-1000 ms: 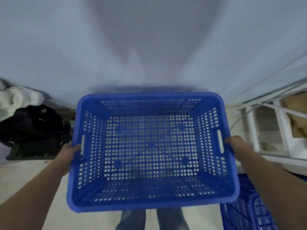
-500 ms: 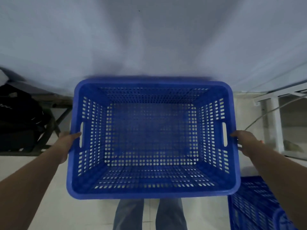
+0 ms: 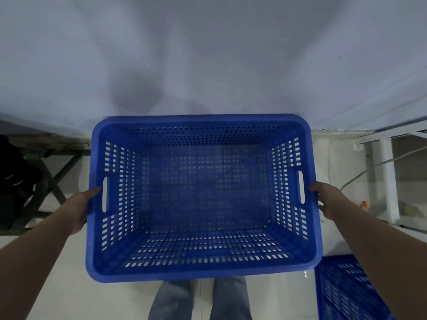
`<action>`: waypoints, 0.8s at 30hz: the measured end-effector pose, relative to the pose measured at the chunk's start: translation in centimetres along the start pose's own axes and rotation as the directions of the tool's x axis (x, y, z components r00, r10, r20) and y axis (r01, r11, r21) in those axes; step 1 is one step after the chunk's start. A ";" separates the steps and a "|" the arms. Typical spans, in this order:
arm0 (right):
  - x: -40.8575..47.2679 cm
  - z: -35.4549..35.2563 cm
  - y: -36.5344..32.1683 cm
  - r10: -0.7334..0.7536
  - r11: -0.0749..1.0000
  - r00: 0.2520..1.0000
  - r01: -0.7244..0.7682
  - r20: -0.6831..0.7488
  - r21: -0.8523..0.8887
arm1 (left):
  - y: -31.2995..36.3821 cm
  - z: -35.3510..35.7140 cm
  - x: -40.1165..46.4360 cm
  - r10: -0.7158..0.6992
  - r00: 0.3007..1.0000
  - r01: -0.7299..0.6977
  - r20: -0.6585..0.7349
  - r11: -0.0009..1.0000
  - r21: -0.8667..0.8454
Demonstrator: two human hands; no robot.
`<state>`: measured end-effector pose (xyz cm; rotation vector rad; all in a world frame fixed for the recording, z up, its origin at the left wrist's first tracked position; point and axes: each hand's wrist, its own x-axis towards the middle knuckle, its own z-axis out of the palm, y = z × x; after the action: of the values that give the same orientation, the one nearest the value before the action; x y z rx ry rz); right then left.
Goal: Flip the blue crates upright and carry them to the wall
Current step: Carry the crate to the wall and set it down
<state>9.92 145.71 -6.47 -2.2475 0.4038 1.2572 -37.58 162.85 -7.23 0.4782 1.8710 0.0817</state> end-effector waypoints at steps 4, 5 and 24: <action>0.5 0.7 -0.1 0.026 0.999 1.000 -0.026 -0.014 -0.021 | 0.3 0.1 0.3 0.010 1.000 -0.010 0.009 0.999 0.044; 0.5 0.8 -0.1 0.025 0.999 1.000 -0.025 -0.013 -0.030 | 0.3 0.1 0.2 0.010 1.000 -0.011 0.027 0.998 0.055; -13.5 7.1 -4.7 -0.277 0.038 0.768 0.609 0.577 -0.792 | 7.6 2.3 -13.7 0.238 0.959 -0.277 0.155 0.671 0.688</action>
<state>0.23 153.74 3.42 -2.5879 -1.6788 1.5834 -29.63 164.42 6.33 1.2698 1.7188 -0.4842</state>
